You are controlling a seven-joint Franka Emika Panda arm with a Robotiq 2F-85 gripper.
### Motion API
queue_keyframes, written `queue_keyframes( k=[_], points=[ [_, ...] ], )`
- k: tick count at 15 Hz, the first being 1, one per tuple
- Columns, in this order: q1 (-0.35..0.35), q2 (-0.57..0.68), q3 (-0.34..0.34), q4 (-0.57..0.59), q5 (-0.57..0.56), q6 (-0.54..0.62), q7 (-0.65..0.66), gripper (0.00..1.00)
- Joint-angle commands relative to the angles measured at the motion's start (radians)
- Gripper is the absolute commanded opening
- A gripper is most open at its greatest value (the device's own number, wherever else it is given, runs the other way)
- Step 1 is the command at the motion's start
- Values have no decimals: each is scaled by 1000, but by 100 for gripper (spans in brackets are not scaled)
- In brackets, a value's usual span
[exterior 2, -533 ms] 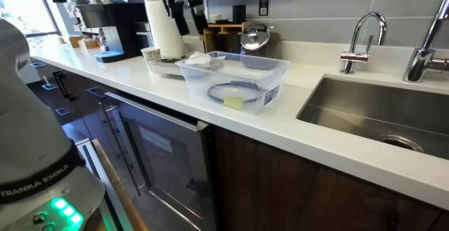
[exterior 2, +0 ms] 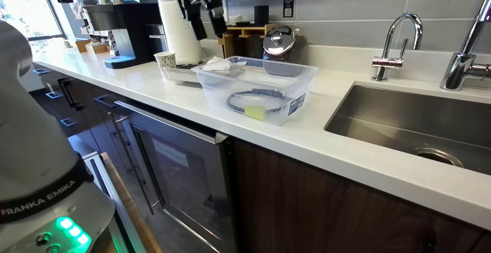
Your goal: Move the basket to the right
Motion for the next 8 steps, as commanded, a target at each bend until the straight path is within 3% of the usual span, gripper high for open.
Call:
queue_keyframes(
  k=[1,5,8],
  points=[
    [15,51,-49,5,12,72,-2,100],
    [3,161,-145,6,25,246,-45,100],
    [37,270,-236,34,54,368,-172,100]
  ],
)
